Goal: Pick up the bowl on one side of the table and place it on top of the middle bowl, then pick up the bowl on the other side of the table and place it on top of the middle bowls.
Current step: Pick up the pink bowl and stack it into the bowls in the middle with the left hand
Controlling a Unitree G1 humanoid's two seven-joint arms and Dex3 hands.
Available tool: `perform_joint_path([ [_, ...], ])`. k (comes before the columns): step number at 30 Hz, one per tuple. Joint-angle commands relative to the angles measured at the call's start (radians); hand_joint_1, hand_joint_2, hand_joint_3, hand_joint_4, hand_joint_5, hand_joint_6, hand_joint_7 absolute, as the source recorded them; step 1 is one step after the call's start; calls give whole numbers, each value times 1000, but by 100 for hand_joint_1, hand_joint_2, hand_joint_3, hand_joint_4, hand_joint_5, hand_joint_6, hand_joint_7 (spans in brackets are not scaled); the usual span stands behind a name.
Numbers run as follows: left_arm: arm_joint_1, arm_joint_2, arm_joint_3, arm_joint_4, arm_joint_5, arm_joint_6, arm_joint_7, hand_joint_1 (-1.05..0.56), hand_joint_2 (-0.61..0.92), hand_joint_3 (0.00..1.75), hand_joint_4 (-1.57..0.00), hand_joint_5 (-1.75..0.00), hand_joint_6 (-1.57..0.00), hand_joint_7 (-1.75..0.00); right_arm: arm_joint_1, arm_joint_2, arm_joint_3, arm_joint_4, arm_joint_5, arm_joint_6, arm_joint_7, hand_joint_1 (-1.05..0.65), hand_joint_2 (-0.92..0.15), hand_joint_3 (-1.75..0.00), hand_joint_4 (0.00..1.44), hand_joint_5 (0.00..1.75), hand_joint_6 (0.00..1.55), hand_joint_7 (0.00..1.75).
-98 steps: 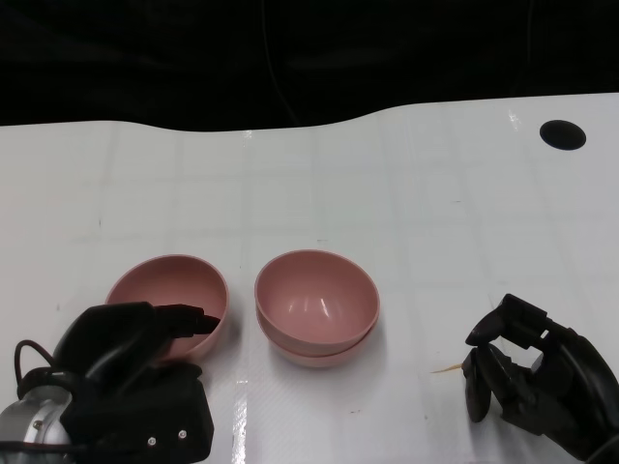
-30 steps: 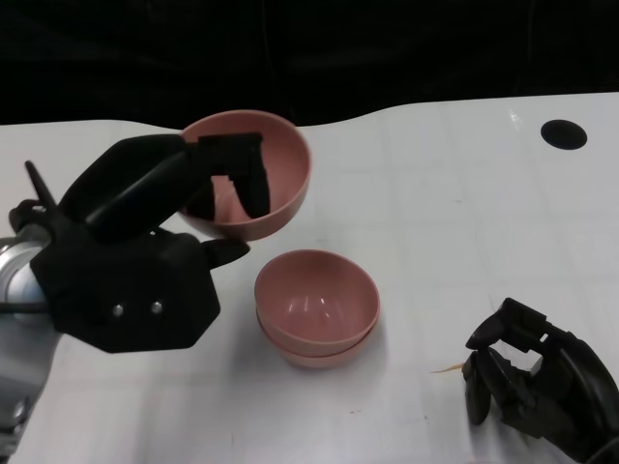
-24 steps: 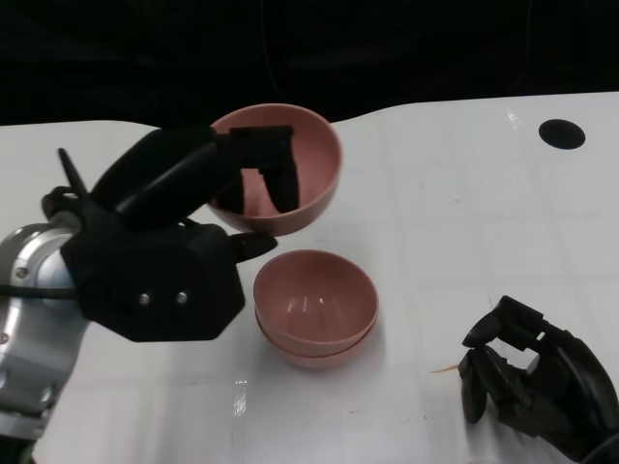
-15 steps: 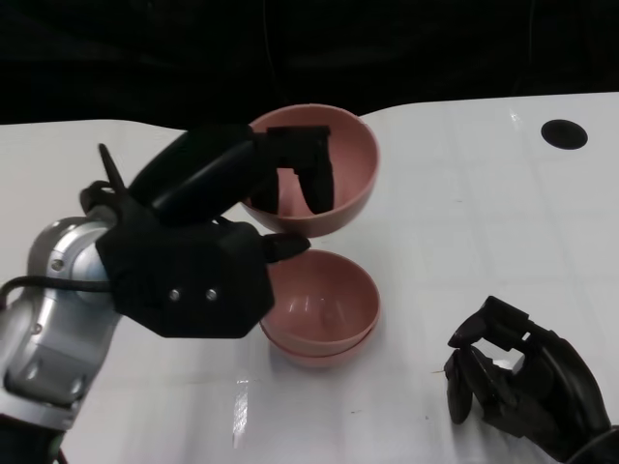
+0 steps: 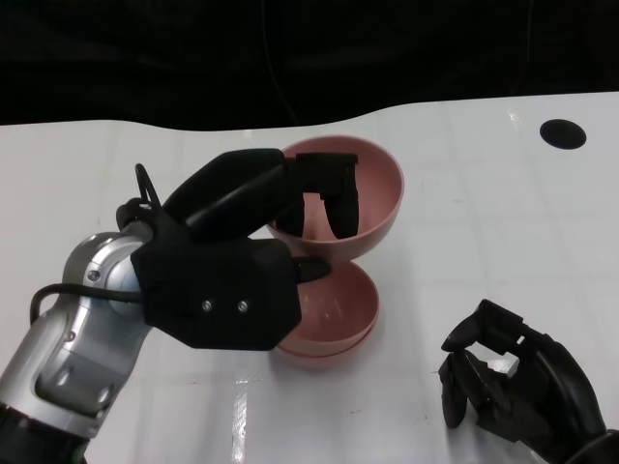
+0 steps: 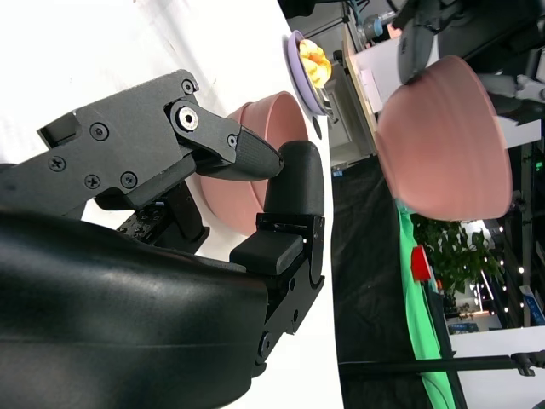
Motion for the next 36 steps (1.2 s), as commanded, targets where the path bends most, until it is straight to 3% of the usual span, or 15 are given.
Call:
perform_joint_path([
  [1, 23, 5, -5, 27, 6, -14, 4, -5, 56, 104, -75, -175, -54, -175, 10, -13, -4, -17, -4, 5, -9, -17, -73, -78, 88, 175, 76, 149],
  [18, 57, -13, -13, 206, 27, -107, 46, -4, 59, 101, -72, -175, -51, -175, 18, -20, -4, -26, -14, 2, -12, -19, -72, -78, 89, 175, 76, 150],
  [25, 61, -24, -24, 238, 53, -135, 67, -5, 58, 108, -75, -175, -54, -175, 19, -15, -6, -27, -9, 7, -10, -17, -73, -78, 89, 175, 76, 150],
  [36, 53, -40, -48, 250, 81, -134, 63, -5, 69, 86, -72, -175, -52, -175, 18, -16, -5, -30, -8, 20, -18, -17, -72, -79, 90, 175, 77, 149],
])
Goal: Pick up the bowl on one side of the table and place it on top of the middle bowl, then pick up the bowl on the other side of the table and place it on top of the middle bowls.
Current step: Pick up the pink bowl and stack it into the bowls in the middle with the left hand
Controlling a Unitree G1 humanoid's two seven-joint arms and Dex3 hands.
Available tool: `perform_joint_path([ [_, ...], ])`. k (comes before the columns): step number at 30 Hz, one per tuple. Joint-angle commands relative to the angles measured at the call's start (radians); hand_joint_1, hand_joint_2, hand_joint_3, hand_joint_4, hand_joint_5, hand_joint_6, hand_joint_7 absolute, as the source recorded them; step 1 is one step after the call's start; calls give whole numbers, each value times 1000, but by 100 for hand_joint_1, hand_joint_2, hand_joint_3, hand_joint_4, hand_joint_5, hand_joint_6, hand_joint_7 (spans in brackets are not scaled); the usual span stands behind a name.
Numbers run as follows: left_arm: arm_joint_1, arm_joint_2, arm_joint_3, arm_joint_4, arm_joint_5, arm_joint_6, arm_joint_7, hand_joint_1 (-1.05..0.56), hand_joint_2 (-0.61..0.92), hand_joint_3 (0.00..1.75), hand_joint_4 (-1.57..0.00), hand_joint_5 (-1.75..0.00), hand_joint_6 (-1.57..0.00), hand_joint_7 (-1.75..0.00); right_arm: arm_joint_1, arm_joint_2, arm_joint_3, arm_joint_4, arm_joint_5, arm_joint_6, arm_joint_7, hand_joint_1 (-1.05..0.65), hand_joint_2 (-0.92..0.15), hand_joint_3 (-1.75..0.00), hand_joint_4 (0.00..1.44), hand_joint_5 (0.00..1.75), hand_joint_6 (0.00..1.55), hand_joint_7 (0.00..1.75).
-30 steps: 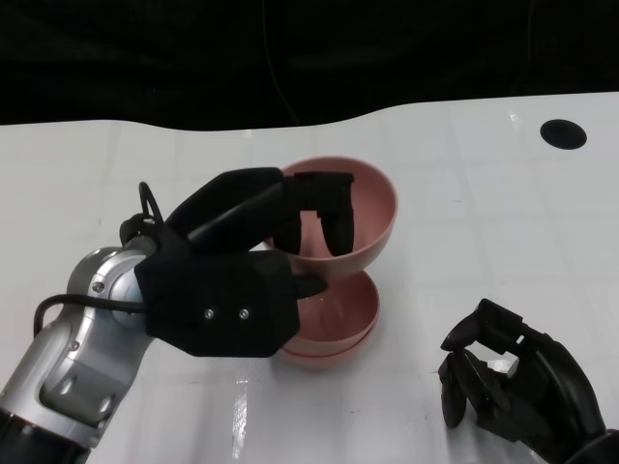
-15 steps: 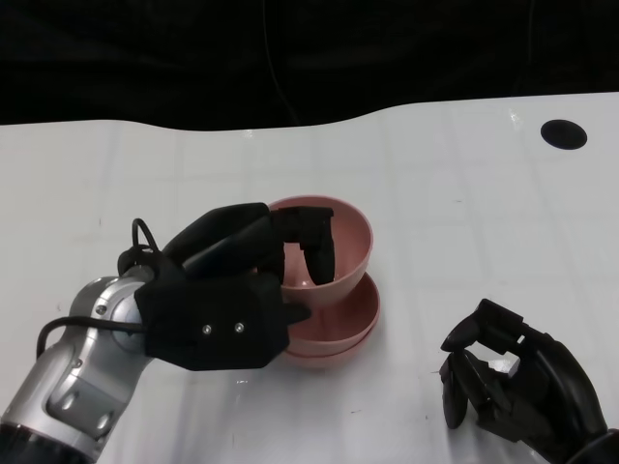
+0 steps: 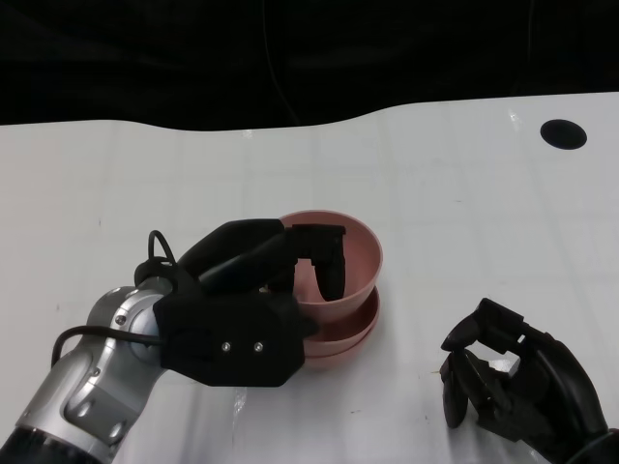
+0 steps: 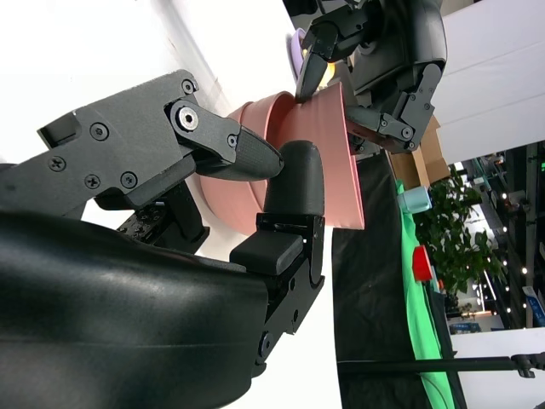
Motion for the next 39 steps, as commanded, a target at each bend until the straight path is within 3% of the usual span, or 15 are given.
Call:
perform_joint_path([
  [1, -1, 2, -4, 14, 4, -6, 11, -4, 69, 86, -74, -175, -53, -175, 9, -13, -7, -4, 0, 6, -10, -17, -72, -79, 90, 175, 77, 148],
  [11, -2, -7, -6, 30, 7, -10, 18, -2, 69, 87, -83, -175, -58, -175, 6, -13, -8, 6, -1, -8, -3, -17, -72, -80, 89, 175, 77, 148],
  [39, -5, -19, -16, 101, 2, -31, 18, -3, 74, 83, -73, -175, -52, -175, 13, -8, -5, -3, -2, -11, -5, -17, -71, -83, 90, 175, 78, 148],
])
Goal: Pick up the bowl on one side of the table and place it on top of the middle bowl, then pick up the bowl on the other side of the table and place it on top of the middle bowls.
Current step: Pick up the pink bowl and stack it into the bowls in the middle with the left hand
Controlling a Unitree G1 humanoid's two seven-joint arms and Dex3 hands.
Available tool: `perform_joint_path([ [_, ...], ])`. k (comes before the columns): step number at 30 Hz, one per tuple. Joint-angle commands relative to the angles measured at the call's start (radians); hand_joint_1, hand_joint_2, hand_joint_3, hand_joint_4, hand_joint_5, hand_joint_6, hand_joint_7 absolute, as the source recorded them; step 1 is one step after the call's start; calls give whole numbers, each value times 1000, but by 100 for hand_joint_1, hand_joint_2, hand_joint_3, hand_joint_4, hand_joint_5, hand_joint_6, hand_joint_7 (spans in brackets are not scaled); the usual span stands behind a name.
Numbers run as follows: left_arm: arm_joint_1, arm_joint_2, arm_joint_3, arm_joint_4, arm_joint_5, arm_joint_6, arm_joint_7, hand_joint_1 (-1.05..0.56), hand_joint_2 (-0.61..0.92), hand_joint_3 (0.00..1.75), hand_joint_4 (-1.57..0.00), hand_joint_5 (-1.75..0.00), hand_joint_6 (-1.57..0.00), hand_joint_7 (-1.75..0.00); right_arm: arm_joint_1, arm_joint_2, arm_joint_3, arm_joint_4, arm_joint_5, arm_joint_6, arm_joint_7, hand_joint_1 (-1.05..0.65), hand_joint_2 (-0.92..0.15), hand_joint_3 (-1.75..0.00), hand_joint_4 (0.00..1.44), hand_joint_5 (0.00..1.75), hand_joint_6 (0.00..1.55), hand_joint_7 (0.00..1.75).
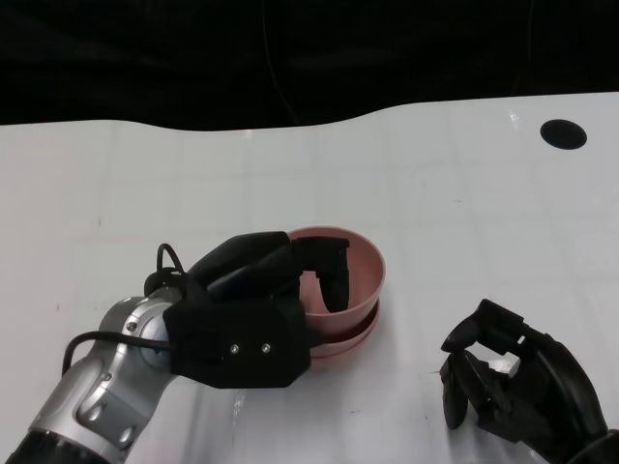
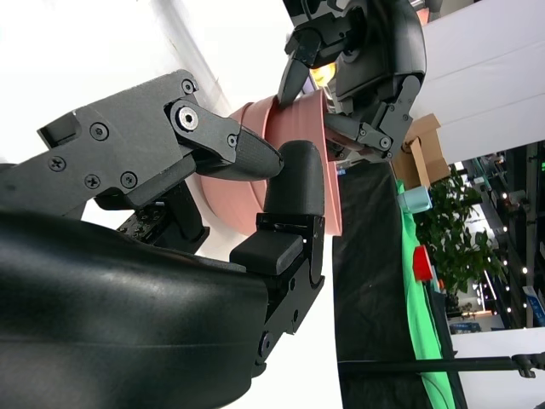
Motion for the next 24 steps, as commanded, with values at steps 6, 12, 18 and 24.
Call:
perform_joint_path([
  [6, -13, 6, -5, 65, 5, -38, 20, -4, 75, 81, -73, -175, -53, -175, 11, -8, -3, -8, -3, -5, -9, -18, -71, -82, 90, 175, 77, 149],
  [12, -20, 3, -7, 94, 8, -49, 25, -4, 75, 80, -72, -175, -53, -175, 13, -7, -1, -11, -1, -5, -11, -17, -71, -82, 90, 175, 77, 149],
  [18, -24, 0, -9, 125, 10, -63, 34, -4, 75, 80, -72, -175, -53, -175, 17, -7, 0, -19, 1, 7, -14, -17, -71, -82, 89, 175, 76, 150],
  [24, -31, 0, -12, 141, 14, -80, 48, -3, 74, 79, -73, -175, -54, -175, 14, -8, -1, -11, -1, -4, -9, -17, -71, -82, 89, 175, 75, 150],
])
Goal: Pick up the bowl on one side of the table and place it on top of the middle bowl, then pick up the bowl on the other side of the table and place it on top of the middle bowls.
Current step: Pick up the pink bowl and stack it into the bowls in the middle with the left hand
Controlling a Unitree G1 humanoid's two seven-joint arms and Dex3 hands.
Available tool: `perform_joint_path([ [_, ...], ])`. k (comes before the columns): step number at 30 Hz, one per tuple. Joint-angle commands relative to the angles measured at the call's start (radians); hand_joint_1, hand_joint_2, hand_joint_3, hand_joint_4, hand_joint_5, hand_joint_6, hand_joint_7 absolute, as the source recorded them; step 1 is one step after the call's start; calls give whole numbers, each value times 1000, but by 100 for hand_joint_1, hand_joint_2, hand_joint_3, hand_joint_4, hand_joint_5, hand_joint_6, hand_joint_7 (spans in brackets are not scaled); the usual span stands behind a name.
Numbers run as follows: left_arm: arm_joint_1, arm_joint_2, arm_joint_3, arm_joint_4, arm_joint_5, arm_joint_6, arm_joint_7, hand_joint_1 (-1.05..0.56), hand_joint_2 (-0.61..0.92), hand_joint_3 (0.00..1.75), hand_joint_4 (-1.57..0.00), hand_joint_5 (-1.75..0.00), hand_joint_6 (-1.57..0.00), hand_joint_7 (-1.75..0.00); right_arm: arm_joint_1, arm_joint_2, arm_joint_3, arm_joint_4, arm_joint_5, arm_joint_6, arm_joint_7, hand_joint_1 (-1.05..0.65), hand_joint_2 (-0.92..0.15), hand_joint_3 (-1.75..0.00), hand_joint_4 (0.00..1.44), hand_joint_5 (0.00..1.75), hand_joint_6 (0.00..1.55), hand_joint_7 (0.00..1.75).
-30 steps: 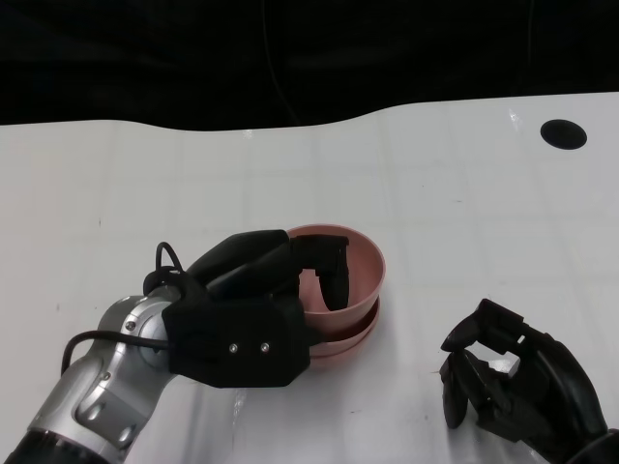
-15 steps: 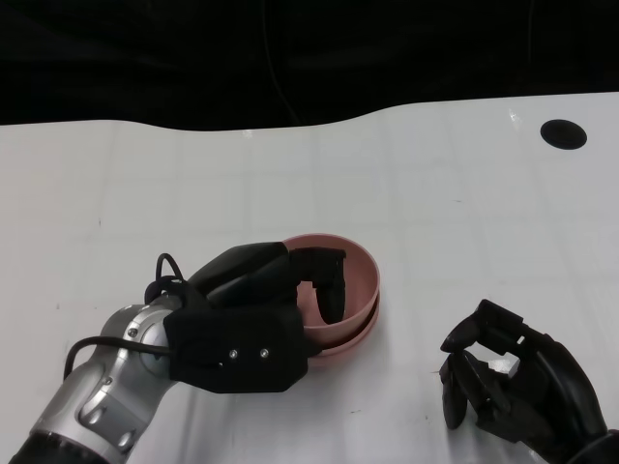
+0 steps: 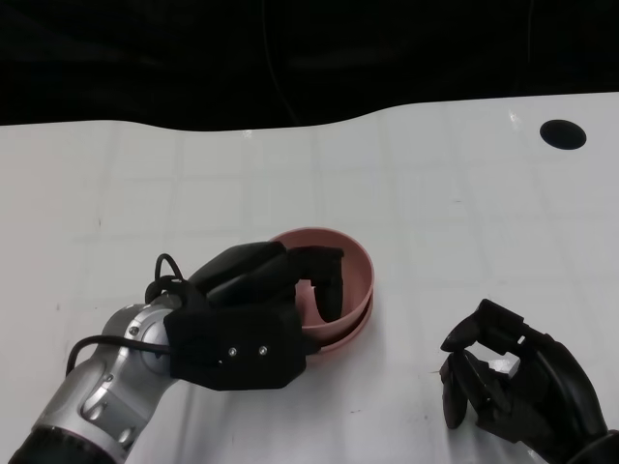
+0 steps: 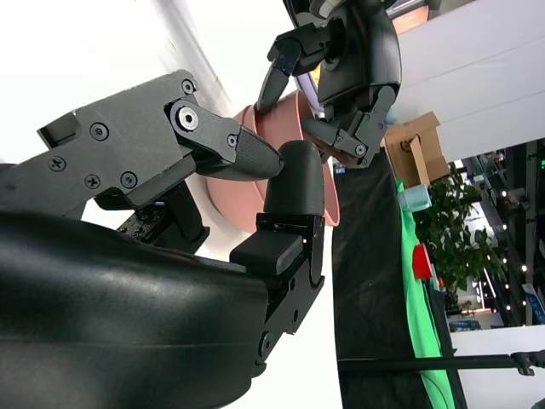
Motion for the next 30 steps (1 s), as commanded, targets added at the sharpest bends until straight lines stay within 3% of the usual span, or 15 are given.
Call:
perform_joint_path([
  [1, -9, 11, -5, 23, 14, -14, 15, -3, 74, 78, -73, -175, -54, -175, 9, -10, -3, 0, -2, -9, 1, -18, -71, -82, 89, 175, 75, 150],
  [3, -9, 12, -4, 29, 12, -27, 21, -3, 74, 77, -73, -175, -59, -166, 8, -11, -2, 0, -6, -6, -4, -18, -72, -82, 89, 175, 75, 150],
  [5, -11, 16, -5, 33, 15, -35, 25, -4, 74, 73, -73, -169, -72, -131, 9, -11, -3, -2, -3, -2, -3, -18, -71, -82, 89, 175, 76, 151],
  [7, -12, 18, -8, 31, 29, -30, 35, -11, 76, 66, -78, -132, -84, -89, 9, -10, -5, -2, 3, 2, 0, -17, -72, -82, 90, 175, 76, 150],
  [9, -10, 23, -13, 22, 55, -24, 54, -32, 87, 32, -87, -76, -94, -36, 10, -10, -6, -2, 5, 0, 3, -17, -72, -82, 90, 175, 76, 150],
  [11, -11, 37, -26, 10, 95, -20, 65, -55, 91, 29, -88, -35, -91, -9, 10, -11, -7, -1, 4, -6, 3, -17, -72, -82, 90, 175, 76, 149],
  [13, -11, 50, -38, -7, 132, -10, 68, -78, 92, 40, -72, -10, -76, -2, 9, -11, -8, 5, 2, -15, 5, -17, -72, -82, 89, 175, 76, 149],
  [19, 0, 66, -53, -74, 173, 64, 28, -104, 92, 53, -30, 0, -46, 0, 7, -16, -9, 5, 3, -11, 16, -18, -72, -81, 88, 175, 77, 150],
  [30, 9, 68, -64, -85, 160, 92, 17, -105, 92, 54, -16, 0, -38, 0, 4, -22, -11, 15, -5, -24, 17, -16, -72, -83, 88, 175, 78, 150],
])
